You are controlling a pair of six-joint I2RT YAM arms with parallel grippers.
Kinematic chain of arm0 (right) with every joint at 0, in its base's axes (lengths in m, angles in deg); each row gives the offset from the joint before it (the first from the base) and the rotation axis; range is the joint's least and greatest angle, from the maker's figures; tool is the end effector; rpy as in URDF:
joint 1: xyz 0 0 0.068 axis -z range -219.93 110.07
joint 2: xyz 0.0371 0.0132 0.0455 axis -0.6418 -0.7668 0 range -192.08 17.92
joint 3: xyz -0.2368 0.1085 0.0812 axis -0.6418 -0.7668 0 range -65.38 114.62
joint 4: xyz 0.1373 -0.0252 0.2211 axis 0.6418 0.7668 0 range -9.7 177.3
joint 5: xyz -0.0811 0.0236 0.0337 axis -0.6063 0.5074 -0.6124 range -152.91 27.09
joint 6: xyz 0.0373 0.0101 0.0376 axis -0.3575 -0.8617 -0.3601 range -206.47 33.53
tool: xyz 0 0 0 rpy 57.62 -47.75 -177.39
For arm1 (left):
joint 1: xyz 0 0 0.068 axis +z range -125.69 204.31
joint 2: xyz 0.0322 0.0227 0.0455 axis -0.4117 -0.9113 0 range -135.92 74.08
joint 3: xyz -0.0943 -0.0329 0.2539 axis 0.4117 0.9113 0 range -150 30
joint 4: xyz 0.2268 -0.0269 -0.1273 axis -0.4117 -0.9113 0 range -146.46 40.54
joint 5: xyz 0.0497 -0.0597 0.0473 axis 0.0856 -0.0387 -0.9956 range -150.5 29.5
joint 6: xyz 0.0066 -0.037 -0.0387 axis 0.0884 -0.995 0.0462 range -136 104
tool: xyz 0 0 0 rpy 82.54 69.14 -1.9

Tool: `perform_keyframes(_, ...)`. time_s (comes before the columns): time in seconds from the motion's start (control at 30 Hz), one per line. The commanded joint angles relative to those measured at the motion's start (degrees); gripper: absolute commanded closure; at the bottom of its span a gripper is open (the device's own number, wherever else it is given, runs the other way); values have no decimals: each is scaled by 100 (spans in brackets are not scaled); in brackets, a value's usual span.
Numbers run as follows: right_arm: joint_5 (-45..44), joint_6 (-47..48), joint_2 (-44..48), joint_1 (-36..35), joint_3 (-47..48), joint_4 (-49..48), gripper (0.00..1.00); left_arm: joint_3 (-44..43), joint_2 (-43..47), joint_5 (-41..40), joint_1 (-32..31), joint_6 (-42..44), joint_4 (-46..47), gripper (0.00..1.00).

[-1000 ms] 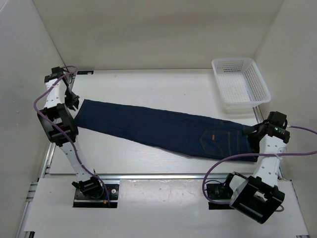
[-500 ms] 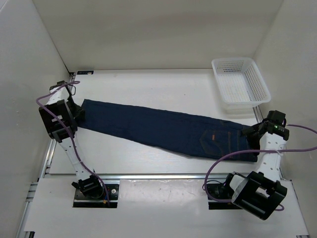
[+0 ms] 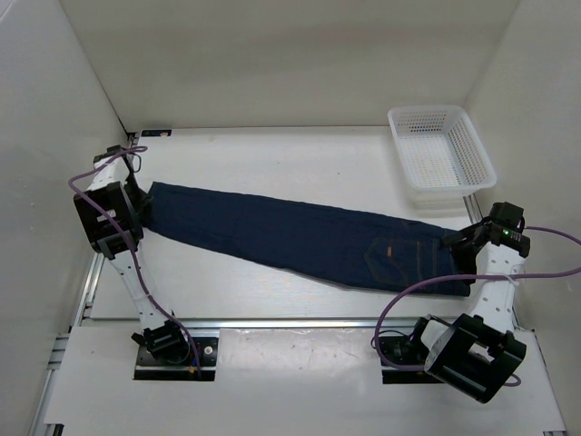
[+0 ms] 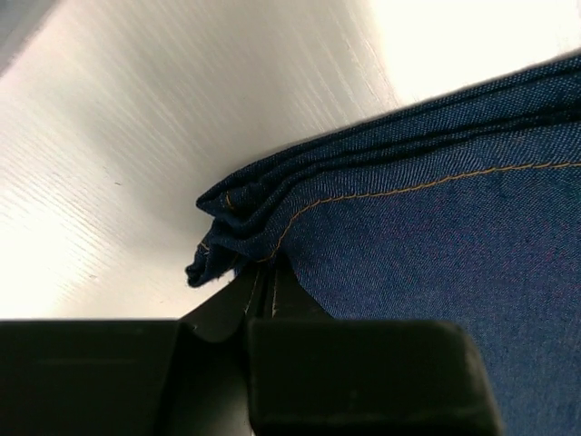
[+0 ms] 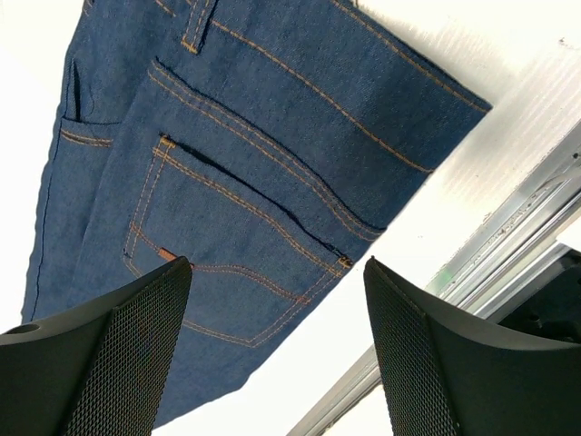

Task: Fold and stack the trousers
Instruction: Fold the trousers

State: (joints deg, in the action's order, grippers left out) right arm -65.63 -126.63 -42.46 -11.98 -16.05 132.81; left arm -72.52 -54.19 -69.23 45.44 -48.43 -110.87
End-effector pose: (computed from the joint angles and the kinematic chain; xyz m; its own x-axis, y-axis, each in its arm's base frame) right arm 0.1672 -0.0906 0.2568 -0.2904 0.8834 -0.3678 0.8822 0.3960 0.2546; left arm 0.4045 0.1621 0.1593 -0.5915 -0.7968 -0.1232 -0.8062 0.5829 0.1013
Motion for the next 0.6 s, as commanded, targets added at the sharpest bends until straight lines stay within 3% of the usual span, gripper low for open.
perform_keyframes(0.0, 131, 88, 114, -35, 148, -57, 19, 48, 476, -542, 50, -62, 155, 90)
perform_keyframes(0.23, 255, 88, 220, -35, 34, -57, 19, -189, 1470, -858, -3, 52, -108, 90)
perform_keyframes(0.57, 413, 88, 377, -35, 34, -57, 19, -541, 2199, -930, -398, 158, -398, 90)
